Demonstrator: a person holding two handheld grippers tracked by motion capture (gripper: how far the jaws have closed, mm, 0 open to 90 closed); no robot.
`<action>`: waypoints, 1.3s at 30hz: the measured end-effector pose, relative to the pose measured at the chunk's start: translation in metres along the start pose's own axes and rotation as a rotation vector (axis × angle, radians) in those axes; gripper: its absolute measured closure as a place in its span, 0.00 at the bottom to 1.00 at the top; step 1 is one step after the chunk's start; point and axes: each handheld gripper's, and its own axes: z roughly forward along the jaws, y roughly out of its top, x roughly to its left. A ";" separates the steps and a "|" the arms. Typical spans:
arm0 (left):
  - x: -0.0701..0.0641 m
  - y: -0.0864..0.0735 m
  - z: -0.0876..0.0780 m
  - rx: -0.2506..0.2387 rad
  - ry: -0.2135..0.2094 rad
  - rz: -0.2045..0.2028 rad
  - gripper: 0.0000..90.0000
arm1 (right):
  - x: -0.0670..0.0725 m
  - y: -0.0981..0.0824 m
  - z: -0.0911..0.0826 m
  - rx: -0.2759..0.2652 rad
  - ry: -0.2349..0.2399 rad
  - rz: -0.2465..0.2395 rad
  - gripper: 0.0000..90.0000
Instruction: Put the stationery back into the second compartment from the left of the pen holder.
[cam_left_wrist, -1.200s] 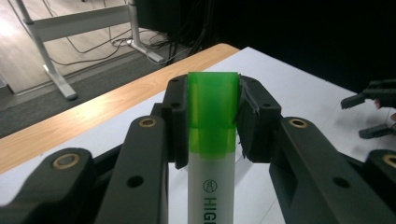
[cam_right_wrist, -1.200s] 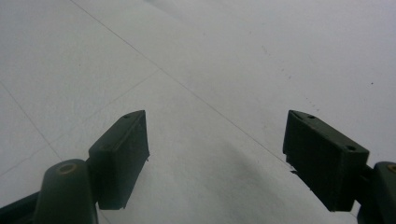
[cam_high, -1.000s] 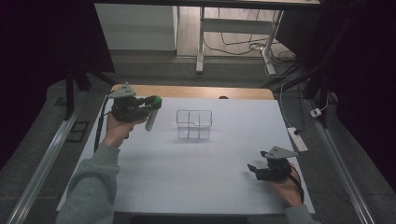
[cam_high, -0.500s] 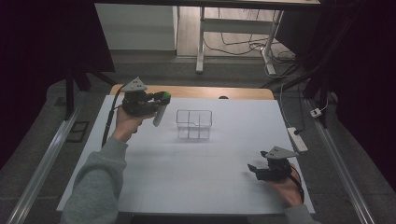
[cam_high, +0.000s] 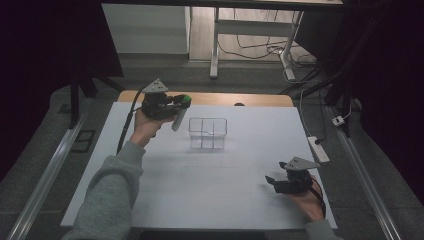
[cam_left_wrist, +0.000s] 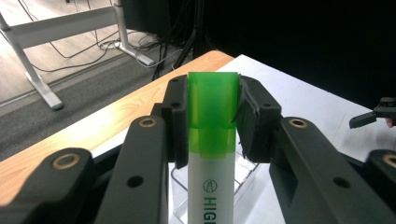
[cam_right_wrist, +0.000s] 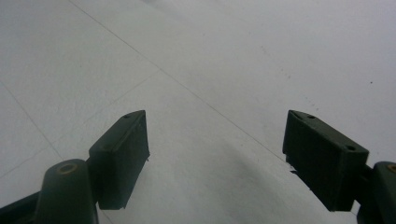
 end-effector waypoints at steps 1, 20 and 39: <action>-0.001 0.001 0.002 0.000 0.000 0.002 0.74 | 0.000 0.000 0.000 0.000 0.000 -0.001 0.25; -0.013 0.016 0.049 0.001 -0.032 0.026 0.74 | 0.002 0.001 0.003 -0.003 0.006 -0.003 0.25; -0.025 0.022 0.085 -0.023 -0.077 0.036 0.74 | 0.003 0.001 0.004 0.008 0.004 -0.006 0.26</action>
